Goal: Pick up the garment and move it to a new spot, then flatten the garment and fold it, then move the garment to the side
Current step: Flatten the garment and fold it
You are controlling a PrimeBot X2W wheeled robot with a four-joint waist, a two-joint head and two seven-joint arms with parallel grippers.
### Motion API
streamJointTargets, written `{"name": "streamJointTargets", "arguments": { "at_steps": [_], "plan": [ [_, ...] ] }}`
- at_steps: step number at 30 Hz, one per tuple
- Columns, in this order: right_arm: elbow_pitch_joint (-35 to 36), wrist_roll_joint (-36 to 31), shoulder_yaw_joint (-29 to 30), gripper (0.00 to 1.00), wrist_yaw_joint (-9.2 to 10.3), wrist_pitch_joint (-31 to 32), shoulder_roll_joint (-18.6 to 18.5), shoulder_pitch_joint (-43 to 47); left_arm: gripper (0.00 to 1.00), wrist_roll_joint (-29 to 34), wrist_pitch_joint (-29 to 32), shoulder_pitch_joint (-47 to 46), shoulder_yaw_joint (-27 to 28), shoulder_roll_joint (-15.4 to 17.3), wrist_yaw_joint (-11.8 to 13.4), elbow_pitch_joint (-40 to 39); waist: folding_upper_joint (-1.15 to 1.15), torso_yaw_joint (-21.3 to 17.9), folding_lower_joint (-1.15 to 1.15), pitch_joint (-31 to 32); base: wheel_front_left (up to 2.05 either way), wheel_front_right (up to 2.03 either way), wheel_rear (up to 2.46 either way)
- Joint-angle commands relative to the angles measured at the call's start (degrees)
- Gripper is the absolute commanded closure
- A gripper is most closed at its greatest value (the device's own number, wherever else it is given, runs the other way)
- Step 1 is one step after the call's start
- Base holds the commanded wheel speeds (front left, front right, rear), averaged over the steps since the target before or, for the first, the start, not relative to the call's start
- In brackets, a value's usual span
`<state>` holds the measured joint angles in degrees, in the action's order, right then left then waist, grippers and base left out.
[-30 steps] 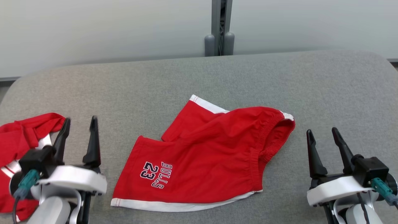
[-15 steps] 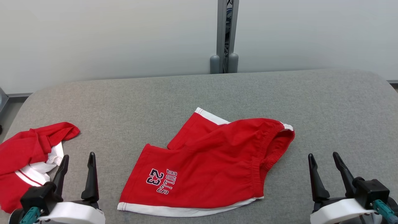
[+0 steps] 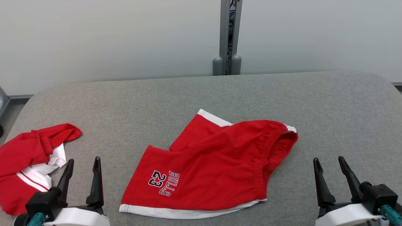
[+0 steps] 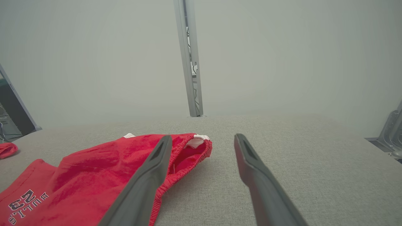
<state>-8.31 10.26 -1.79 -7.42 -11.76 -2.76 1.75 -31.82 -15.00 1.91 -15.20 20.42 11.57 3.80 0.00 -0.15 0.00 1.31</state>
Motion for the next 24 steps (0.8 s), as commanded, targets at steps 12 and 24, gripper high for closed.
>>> {"name": "streamJointTargets", "arguments": {
  "at_steps": [12,24],
  "plan": [
    [-0.5,-0.2,-6.0,0.0,-0.13,4.1,-0.8,1.5,0.0,-2.6,7.8,-0.6,-3.5,-0.3,-2.7,3.6,0.0,0.6,0.0,-1.2,0.0,0.0,0.0],
    [-4.7,1.8,-19.0,0.0,-0.13,8.0,-6.0,-0.6,0.0,-9.2,18.3,-3.0,-5.7,-1.2,-6.9,9.7,0.0,1.1,0.0,-6.9,0.0,0.0,0.0]
  ]
}}
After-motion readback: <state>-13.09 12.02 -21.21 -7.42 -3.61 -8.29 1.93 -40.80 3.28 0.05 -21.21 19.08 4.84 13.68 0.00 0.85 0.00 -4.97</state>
